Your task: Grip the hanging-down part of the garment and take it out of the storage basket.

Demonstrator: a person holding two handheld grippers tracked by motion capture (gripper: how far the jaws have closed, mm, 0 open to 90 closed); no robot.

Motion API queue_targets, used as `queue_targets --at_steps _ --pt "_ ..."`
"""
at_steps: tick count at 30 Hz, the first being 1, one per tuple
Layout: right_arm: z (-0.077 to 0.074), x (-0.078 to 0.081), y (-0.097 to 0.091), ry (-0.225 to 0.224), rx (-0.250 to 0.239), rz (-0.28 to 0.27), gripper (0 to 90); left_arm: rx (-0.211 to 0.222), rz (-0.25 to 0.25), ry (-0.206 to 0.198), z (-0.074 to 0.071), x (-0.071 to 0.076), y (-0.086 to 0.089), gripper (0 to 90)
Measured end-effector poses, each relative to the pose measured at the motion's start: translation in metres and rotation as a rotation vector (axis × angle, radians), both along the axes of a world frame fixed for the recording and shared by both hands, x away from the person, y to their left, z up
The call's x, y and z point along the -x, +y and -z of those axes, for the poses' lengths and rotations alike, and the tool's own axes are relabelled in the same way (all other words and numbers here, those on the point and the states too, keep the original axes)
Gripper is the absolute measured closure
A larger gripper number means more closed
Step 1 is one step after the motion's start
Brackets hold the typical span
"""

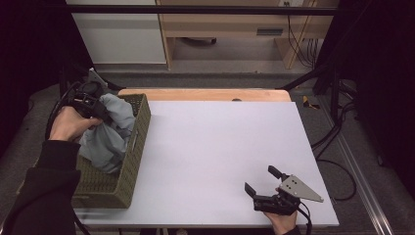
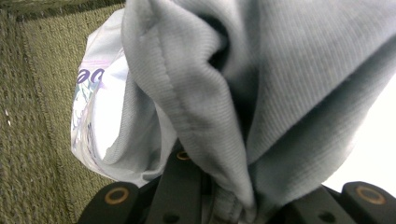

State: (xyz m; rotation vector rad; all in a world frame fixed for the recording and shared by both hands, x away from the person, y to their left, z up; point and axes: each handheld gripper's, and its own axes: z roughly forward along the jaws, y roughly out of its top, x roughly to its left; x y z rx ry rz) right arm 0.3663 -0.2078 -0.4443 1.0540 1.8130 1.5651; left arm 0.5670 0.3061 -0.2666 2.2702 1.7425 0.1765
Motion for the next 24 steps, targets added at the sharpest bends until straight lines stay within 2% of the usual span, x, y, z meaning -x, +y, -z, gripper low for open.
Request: queue_targets --at_steps 17,20,24 --pt "0.0 0.0 0.0 0.005 -0.003 0.009 1.4 -0.003 0.002 0.0 -0.004 0.002 0.0 81.3" --pt "-0.001 0.0 0.0 -0.007 0.002 0.002 1.5 0.0 0.01 0.0 -0.007 0.004 0.0 81.3" --pt "0.0 0.0 0.0 0.0 -0.002 -0.001 1.5 0.0 0.011 -0.008 -0.011 0.005 0.001 81.3"
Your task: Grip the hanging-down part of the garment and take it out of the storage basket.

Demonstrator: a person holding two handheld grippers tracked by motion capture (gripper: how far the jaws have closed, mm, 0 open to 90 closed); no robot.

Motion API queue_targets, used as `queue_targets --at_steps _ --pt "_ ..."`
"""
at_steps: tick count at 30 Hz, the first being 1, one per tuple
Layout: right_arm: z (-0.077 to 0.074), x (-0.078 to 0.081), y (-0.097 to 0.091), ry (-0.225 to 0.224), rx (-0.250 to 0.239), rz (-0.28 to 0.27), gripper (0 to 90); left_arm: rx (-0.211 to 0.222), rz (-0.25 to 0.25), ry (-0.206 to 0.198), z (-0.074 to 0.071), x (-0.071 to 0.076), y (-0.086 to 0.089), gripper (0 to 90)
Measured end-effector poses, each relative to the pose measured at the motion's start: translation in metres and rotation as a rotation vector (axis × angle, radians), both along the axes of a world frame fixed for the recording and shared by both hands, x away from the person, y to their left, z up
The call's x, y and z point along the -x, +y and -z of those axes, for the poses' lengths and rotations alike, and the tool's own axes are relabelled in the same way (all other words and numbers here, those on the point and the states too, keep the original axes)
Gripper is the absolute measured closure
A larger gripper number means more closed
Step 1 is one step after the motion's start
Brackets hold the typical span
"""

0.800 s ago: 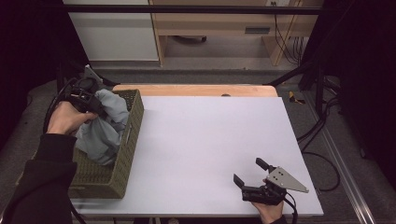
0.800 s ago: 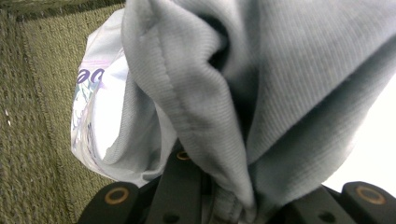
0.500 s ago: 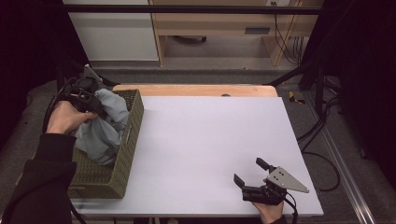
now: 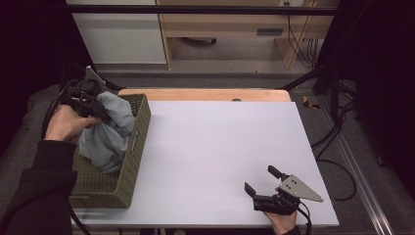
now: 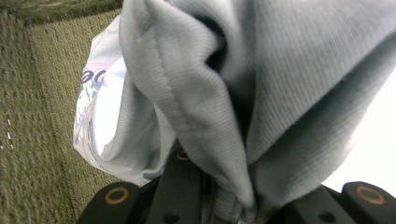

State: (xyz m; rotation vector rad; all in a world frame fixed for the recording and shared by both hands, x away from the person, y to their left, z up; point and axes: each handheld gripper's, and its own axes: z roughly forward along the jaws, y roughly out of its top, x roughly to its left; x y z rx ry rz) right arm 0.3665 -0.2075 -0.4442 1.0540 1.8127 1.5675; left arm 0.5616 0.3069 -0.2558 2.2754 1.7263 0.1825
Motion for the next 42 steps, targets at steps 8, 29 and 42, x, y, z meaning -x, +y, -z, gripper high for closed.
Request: queue_targets --at_steps 8,29,42 --pt "0.0 0.0 0.0 0.0 -0.001 0.004 1.5 -0.002 0.004 -0.026 -0.017 0.005 -0.001 81.4" --pt "-0.003 -0.007 0.014 0.016 0.01 -0.058 1.6 -0.022 0.005 -0.096 -0.067 0.017 -0.005 81.5" --pt "-0.018 -0.02 0.041 -0.01 -0.004 -0.138 1.7 -0.038 0.009 -0.118 -0.089 0.019 -0.011 81.4"
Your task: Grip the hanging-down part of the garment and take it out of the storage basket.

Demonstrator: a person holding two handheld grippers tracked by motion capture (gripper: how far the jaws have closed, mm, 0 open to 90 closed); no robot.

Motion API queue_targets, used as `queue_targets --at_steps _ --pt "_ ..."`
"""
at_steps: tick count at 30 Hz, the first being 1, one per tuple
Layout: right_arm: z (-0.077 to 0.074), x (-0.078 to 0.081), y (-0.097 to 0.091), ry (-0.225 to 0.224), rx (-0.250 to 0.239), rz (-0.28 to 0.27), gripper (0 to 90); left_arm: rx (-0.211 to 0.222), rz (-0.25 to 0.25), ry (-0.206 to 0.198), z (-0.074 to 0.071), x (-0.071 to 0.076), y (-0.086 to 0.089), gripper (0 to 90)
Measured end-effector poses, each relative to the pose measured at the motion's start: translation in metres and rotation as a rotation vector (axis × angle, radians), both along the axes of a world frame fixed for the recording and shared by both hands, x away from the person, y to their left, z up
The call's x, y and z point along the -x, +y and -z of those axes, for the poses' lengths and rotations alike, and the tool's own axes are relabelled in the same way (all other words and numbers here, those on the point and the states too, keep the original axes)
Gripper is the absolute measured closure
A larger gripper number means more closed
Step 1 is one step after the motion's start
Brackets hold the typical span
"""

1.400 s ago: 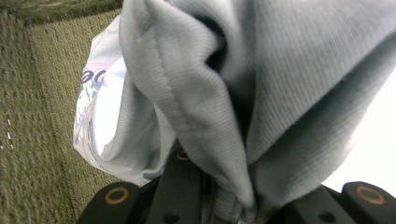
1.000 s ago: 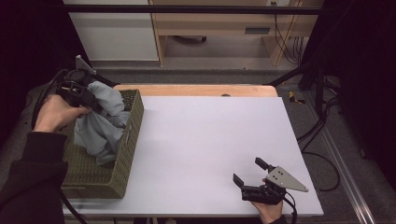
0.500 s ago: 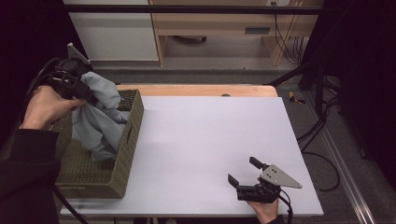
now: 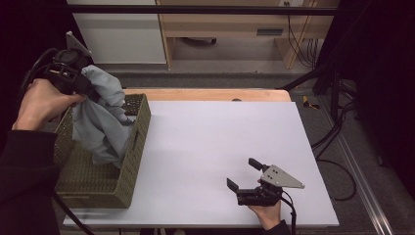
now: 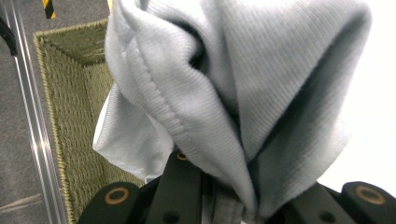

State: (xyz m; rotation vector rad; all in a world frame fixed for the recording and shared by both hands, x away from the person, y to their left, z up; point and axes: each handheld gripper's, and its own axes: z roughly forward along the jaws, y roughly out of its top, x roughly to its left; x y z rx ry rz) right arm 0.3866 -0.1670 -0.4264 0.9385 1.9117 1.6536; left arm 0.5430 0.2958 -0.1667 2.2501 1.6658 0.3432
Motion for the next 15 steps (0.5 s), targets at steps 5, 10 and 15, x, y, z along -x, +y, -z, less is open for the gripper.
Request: queue_targets --at_steps 5,10,15 --pt "-0.008 -0.008 0.017 -0.01 -0.012 -0.035 1.6 0.0 0.006 -0.014 -0.009 0.001 -0.003 81.5" --pt "-0.014 -0.022 0.05 -0.011 -0.015 -0.098 1.6 -0.003 0.01 -0.03 -0.018 0.005 -0.005 81.4" --pt "-0.021 -0.031 0.074 -0.017 -0.026 -0.132 1.7 0.003 0.013 -0.04 -0.024 0.008 -0.003 81.4"
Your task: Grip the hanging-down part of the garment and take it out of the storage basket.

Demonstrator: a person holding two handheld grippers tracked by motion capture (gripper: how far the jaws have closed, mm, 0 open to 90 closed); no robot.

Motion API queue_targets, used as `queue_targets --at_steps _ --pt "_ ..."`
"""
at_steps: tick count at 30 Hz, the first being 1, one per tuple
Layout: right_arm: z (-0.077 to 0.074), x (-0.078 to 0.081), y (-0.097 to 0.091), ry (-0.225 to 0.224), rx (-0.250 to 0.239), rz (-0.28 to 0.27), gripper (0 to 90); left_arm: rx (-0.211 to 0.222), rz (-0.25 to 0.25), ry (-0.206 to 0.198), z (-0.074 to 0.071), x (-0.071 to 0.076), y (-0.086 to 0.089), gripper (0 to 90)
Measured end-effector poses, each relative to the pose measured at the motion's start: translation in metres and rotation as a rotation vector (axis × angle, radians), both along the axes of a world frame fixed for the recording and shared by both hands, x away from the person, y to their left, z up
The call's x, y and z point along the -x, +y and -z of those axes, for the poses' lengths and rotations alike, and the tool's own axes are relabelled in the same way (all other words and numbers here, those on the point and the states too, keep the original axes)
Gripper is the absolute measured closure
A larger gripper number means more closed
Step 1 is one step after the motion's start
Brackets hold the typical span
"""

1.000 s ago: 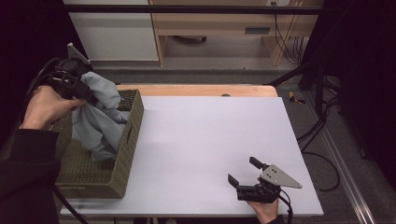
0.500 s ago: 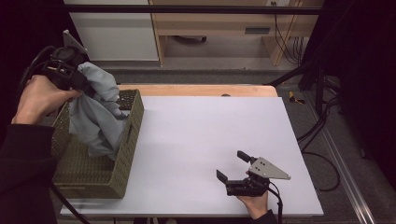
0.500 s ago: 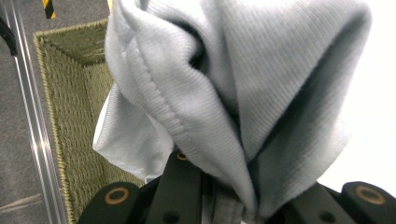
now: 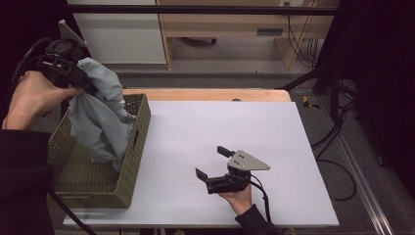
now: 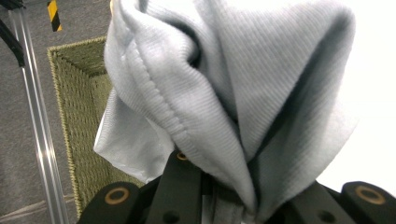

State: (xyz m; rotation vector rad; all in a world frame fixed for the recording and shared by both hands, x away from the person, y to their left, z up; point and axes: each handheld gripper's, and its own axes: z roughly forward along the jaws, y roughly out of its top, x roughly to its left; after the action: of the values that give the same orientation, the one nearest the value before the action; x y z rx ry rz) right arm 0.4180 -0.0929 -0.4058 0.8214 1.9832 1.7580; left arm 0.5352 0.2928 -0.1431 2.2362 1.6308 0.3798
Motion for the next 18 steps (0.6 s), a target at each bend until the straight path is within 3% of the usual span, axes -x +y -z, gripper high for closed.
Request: queue_targets --at_steps 18 --pt "-0.015 -0.035 0.082 0.001 -0.019 -0.089 2.7 -0.015 0.005 0.016 -0.003 -0.002 -0.001 81.4"
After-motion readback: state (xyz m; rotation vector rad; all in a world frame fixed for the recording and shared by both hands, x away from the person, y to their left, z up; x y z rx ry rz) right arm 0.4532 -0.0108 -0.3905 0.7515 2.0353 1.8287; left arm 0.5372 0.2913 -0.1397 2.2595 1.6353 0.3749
